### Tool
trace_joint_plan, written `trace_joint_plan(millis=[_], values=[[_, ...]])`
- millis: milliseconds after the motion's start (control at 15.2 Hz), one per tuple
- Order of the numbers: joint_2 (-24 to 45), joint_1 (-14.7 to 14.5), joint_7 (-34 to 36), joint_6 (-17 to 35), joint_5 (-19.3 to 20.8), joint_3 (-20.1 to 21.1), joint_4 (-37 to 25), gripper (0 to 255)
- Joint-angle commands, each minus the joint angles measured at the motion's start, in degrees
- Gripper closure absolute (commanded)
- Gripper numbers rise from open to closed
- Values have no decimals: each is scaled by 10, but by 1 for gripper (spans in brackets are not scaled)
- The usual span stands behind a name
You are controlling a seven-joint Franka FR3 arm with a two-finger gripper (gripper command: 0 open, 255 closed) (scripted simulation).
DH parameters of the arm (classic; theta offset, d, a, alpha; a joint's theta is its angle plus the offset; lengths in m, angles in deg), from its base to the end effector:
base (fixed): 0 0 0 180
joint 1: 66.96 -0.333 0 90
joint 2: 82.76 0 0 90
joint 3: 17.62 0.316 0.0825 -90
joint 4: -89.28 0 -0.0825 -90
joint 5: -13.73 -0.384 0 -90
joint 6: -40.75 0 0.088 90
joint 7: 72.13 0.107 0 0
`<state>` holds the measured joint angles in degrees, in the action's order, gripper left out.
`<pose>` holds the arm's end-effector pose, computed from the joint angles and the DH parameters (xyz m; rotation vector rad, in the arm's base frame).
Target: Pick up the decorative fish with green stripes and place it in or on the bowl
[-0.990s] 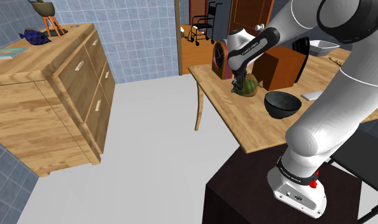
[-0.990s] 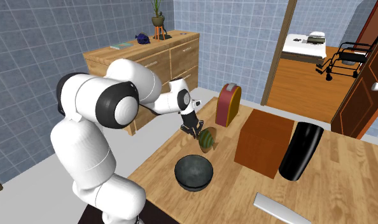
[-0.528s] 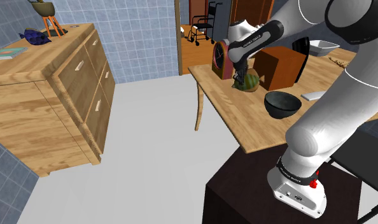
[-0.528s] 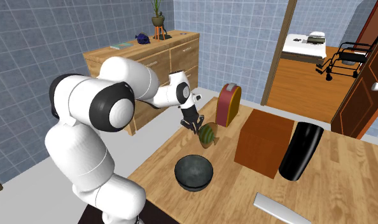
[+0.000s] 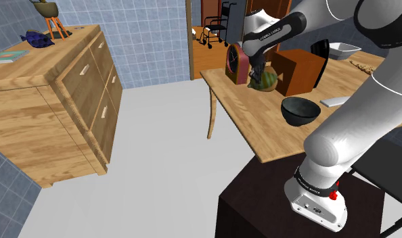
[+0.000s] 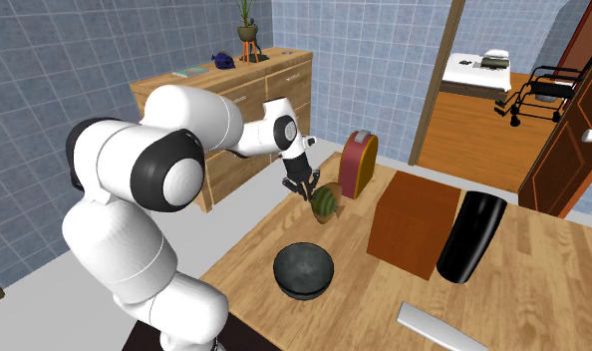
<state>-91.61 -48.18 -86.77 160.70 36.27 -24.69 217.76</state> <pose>0.4395 -0.2351 0.4356 2.8335 0.0043 -0.1505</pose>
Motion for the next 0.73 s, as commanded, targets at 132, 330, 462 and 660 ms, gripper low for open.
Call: trace_joint_plan(millis=[132, 330, 462, 660], values=[[-12, -1, -10, -30, -5, 1, -19, 255], [-19, -2, -17, -52, -9, 3, -35, 255], [-23, -3, -22, -67, -11, 3, -47, 255], [-28, -4, -29, -89, -14, 5, -65, 255]])
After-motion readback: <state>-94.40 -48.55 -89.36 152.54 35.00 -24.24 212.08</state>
